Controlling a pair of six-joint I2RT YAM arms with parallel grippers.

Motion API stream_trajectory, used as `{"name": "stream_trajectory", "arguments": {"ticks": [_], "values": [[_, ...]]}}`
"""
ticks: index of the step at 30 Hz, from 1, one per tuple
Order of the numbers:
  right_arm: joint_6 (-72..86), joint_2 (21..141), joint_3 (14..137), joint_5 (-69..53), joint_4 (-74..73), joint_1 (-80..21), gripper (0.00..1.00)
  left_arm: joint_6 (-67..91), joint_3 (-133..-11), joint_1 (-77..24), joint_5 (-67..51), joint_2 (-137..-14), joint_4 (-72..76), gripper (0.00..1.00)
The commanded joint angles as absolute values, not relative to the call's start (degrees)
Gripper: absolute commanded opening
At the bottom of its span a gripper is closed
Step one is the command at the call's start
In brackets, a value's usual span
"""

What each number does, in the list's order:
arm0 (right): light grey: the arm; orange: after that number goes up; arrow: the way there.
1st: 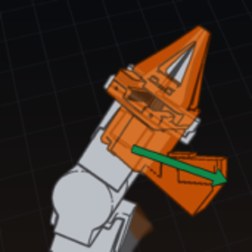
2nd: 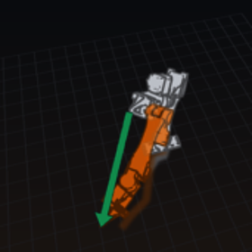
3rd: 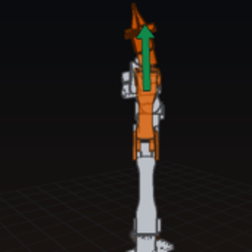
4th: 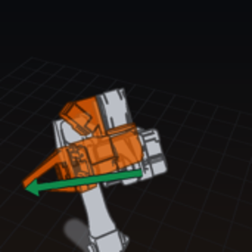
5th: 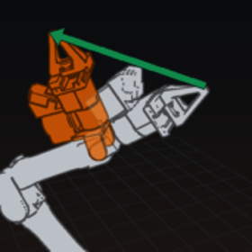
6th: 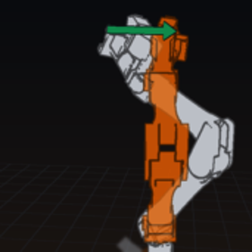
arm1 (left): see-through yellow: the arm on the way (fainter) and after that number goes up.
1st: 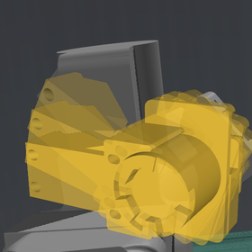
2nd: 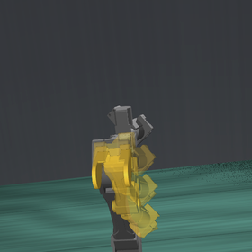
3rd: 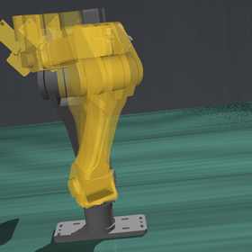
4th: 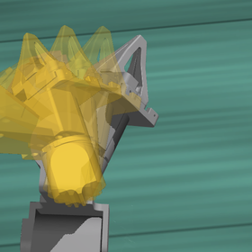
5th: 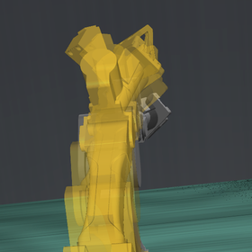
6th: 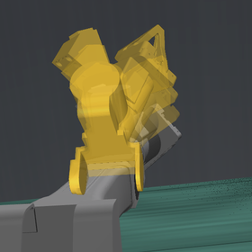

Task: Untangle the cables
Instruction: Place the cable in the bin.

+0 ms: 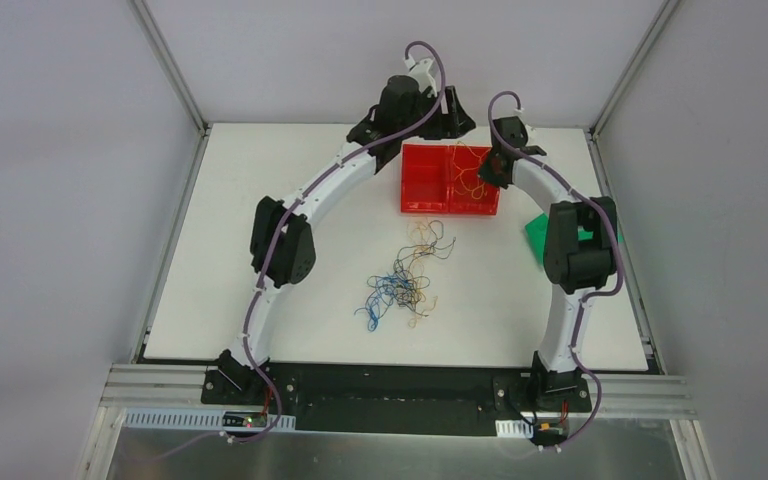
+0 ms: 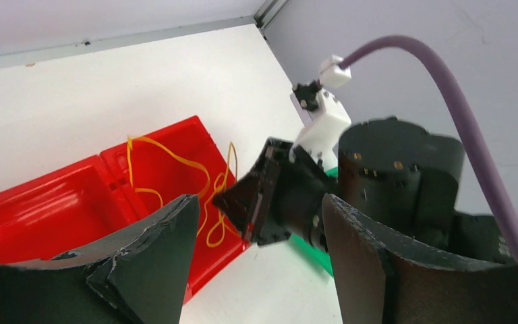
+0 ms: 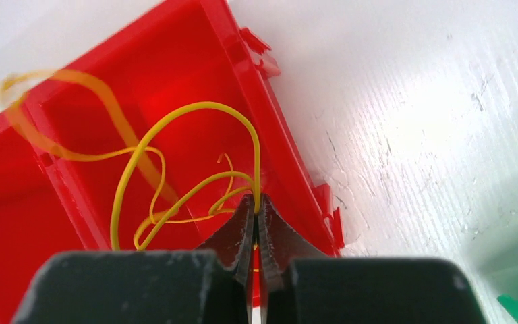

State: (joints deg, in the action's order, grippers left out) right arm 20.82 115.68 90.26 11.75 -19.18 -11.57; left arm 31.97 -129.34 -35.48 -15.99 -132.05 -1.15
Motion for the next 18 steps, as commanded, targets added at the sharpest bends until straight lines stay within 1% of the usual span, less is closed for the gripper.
{"name": "stream_trajectory", "arguments": {"ticks": [1,5,9,14,18], "values": [[16.8,117.6,96.0,14.8,-22.9,-12.6,0.0,30.4,-123.4,-33.7,-16.6,-121.8,-1.7,0.68],[14.6,121.0,100.8,16.9,-26.4,-14.2,0.0,30.2,-110.3,-31.5,-18.2,-111.0,-1.9,0.69],[14.9,124.6,104.9,16.6,-30.7,-14.5,0.0,27.6,-97.2,-29.7,-17.3,-98.3,-3.0,0.7],[14.8,125.9,104.8,16.9,-32.9,-14.7,0.0,24.6,-81.0,-29.1,-12.7,-81.2,-4.8,0.73],[14.7,126.2,104.9,16.5,-33.5,-15.1,0.01,23.4,-72.2,-29.0,-10.9,-72.1,-8.8,0.73]]}}
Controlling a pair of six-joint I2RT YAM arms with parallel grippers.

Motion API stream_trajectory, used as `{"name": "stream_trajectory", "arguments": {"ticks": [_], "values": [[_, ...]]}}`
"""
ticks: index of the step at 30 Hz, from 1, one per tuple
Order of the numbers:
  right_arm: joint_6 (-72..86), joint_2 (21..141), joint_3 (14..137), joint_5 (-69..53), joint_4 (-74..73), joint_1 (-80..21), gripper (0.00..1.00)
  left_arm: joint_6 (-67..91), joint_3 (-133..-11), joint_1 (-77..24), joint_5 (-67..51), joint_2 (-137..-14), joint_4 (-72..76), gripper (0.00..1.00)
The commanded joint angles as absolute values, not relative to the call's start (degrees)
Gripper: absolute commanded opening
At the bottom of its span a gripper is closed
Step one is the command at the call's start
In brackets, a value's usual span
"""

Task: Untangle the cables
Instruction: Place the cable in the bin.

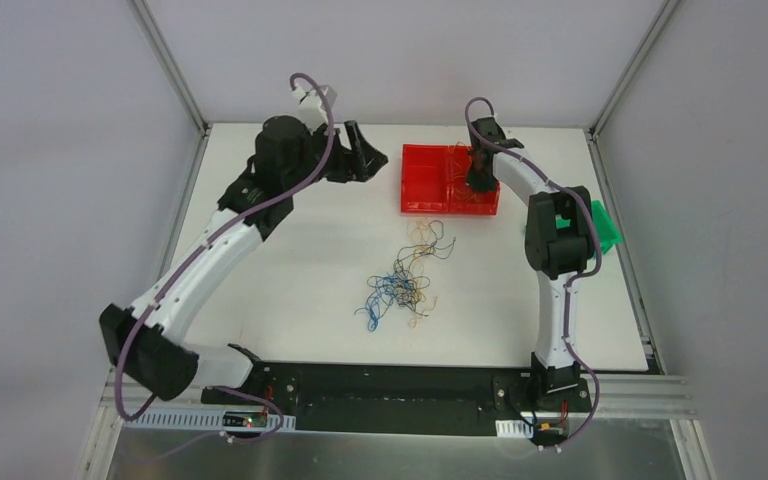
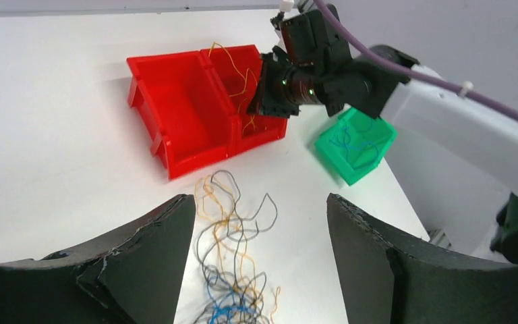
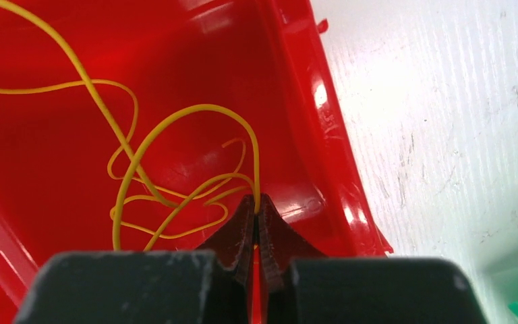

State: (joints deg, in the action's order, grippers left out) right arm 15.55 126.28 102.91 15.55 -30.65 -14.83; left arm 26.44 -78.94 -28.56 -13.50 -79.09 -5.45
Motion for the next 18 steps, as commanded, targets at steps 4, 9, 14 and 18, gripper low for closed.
{"name": "stream_trajectory", "arguments": {"ticks": [4,9,14,18], "values": [[14.5,123.8,106.9,16.5,-35.1,-15.4,0.15,23.0,-65.3,-29.0,-9.3,-64.5,-12.7,0.74],[14.3,120.9,110.3,16.7,-37.9,-15.5,0.34,24.2,-58.0,-29.0,-8.7,-57.6,-15.7,0.76],[14.8,118.0,111.0,17.7,-39.4,-15.5,0.5,25.5,-54.1,-29.0,-9.2,-54.0,-17.0,0.76],[15.4,114.3,109.9,17.1,-39.7,-15.5,0.76,25.7,-52.7,-29.0,-9.5,-53.6,-17.3,0.77]]}}
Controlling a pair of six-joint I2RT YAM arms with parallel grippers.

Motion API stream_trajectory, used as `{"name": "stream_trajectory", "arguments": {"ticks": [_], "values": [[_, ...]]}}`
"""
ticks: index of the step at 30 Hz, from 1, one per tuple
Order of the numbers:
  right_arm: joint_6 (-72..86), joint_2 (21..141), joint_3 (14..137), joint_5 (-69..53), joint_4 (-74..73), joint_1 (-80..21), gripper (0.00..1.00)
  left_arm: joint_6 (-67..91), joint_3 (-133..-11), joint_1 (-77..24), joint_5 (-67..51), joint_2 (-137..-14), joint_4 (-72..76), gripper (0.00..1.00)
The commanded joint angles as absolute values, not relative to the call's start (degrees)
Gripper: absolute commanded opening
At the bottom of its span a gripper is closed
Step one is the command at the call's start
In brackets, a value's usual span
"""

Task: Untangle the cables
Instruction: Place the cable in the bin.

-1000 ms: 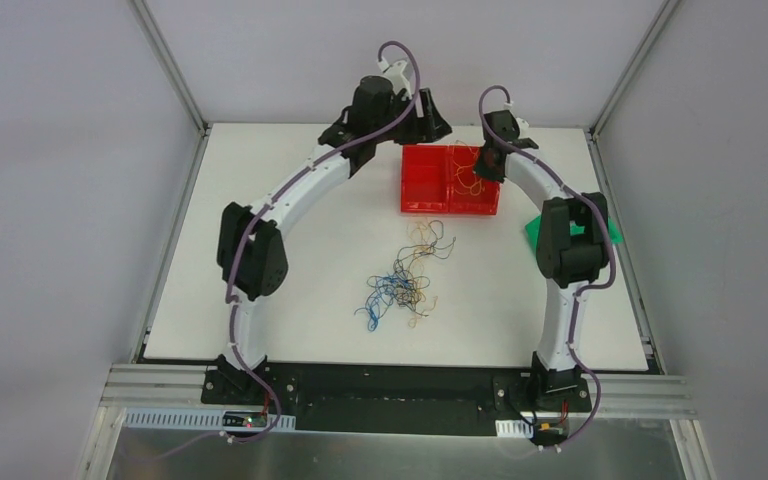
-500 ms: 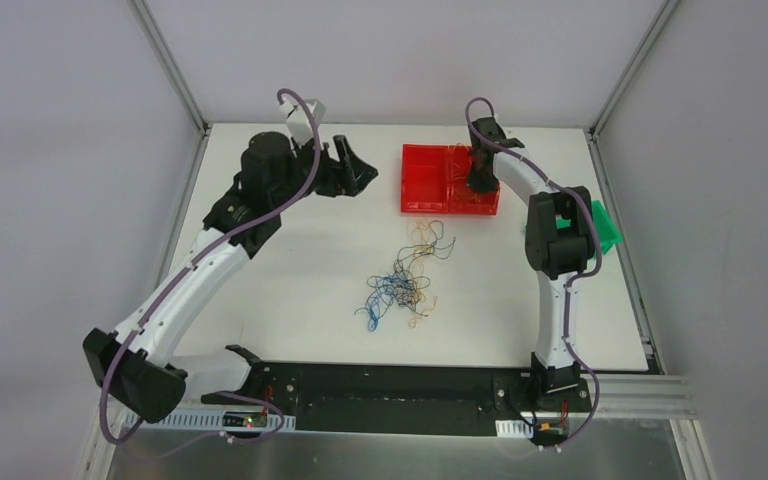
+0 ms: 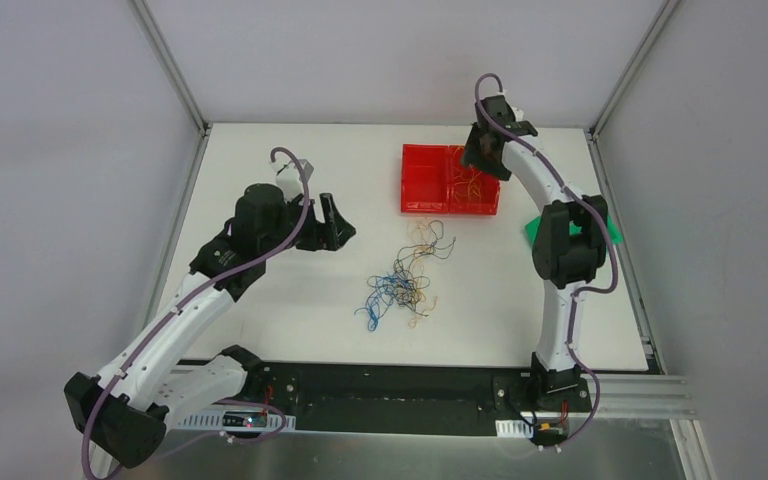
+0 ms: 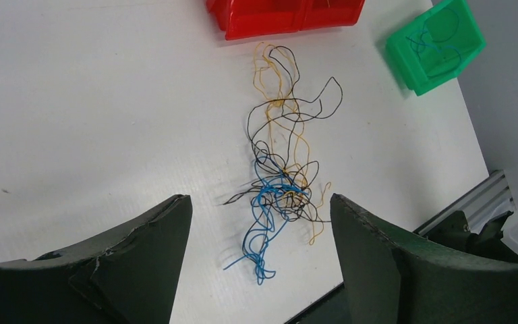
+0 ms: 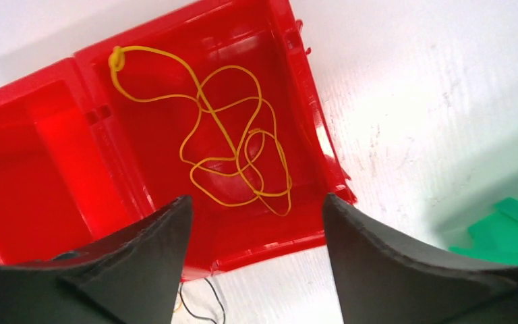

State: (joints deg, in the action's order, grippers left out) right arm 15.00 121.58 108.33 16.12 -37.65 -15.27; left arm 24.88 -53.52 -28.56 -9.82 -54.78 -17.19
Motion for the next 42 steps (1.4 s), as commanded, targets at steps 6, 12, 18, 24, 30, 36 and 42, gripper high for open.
{"name": "stream_trajectory", "arguments": {"ticks": [6,12,18,24,30,36,42], "values": [[16.1,102.4,100.4,11.9,-34.4,-15.6,0.99,25.4,-52.3,-29.0,-12.2,-57.0,-17.3,0.84],[15.6,90.3,87.4,6.1,-31.4,-17.9,0.99,25.7,-51.2,-29.2,-14.9,-61.2,-17.1,0.79],[16.1,80.5,72.7,0.6,-26.9,-24.8,0.97,26.3,-50.2,-33.2,-16.6,-65.9,-15.8,0.76],[19.4,78.5,66.0,0.6,-23.3,-29.6,0.83,26.6,-48.4,-37.2,-15.1,-70.3,-13.0,0.73],[21.5,83.6,66.5,1.4,-23.0,-32.0,0.68,28.2,-46.4,-37.8,-15.4,-73.4,-8.8,0.71],[25.4,86.9,65.8,9.7,-25.8,-31.9,0.65,29.4,-45.4,-38.1,-16.4,-75.4,-6.0,0.67],[29.0,86.4,59.2,7.7,-19.0,-28.6,0.63,29.7,-44.6,-38.3,-17.3,-77.1,-3.7,0.65]]}}
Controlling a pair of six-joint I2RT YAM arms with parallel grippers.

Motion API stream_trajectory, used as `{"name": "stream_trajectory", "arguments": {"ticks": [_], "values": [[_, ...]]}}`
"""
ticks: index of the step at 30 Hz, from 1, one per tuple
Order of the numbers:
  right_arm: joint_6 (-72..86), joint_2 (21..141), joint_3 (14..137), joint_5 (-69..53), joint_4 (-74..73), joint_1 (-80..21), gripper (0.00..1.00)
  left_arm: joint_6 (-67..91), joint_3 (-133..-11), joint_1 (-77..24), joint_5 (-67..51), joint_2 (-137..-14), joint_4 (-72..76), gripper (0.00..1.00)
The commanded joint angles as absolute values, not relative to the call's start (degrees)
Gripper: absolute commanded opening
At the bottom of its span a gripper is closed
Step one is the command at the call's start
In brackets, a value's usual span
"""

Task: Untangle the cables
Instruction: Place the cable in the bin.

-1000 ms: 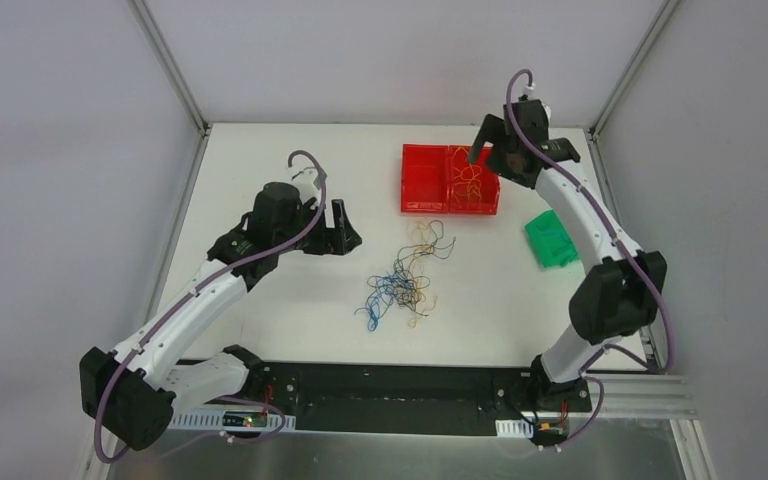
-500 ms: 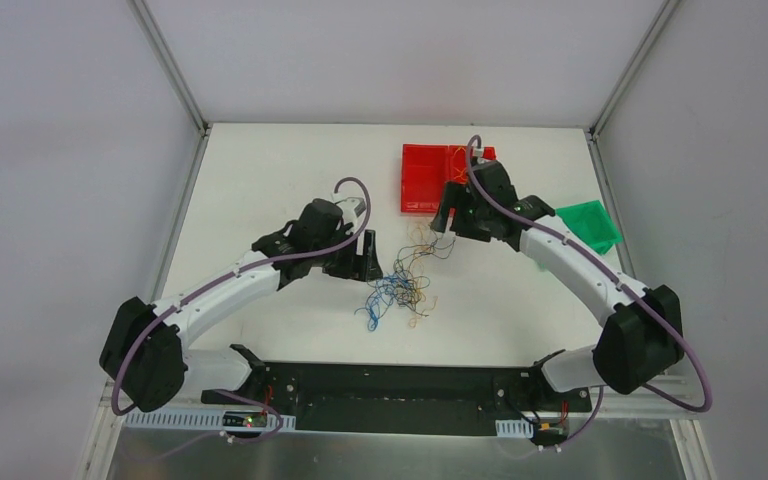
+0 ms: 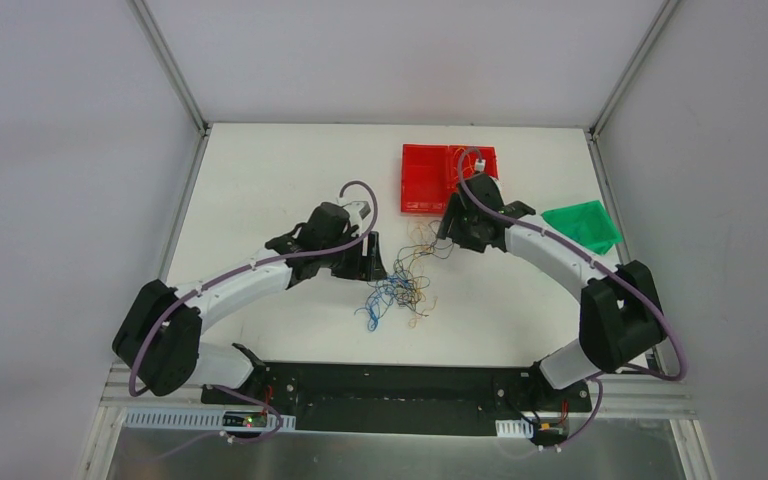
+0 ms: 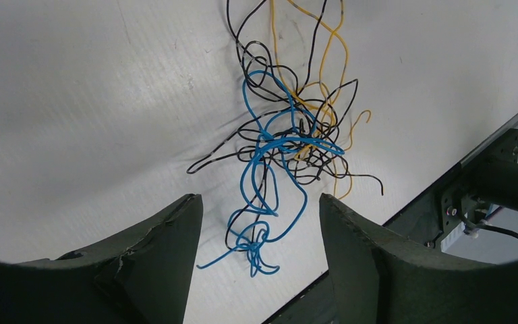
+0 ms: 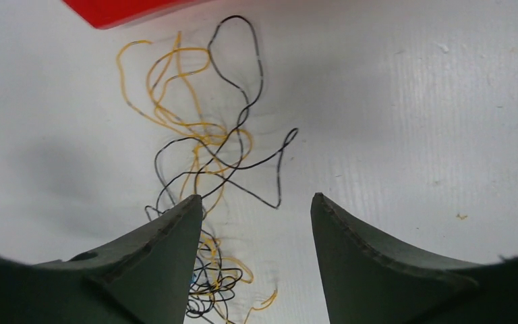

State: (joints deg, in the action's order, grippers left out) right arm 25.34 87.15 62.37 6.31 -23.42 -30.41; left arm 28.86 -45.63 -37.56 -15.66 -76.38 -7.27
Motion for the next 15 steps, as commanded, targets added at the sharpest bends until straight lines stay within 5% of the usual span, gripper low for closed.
{"name": "stream_trajectory", "arguments": {"ticks": [1,10,12,14,15], "values": [[29.3,86.8,58.6,7.4,-18.3,-28.6,0.63,29.8,-44.4,-38.4,-17.5,-77.4,-3.4,0.64],[33.9,90.2,53.3,6.3,-9.6,-27.5,0.47,31.9,-42.8,-39.7,-18.5,-80.4,1.2,0.58],[34.2,90.9,53.4,5.5,-8.7,-27.5,0.32,32.2,-42.9,-40.1,-18.8,-81.6,2.1,0.55],[34.3,90.6,53.3,4.3,-7.9,-27.6,0.03,32.4,-43.0,-40.2,-18.9,-82.7,2.8,0.53],[34.2,89.9,53.2,4.0,-7.9,-27.5,0.0,32.5,-42.9,-40.2,-18.8,-83.2,3.3,0.51]]}}
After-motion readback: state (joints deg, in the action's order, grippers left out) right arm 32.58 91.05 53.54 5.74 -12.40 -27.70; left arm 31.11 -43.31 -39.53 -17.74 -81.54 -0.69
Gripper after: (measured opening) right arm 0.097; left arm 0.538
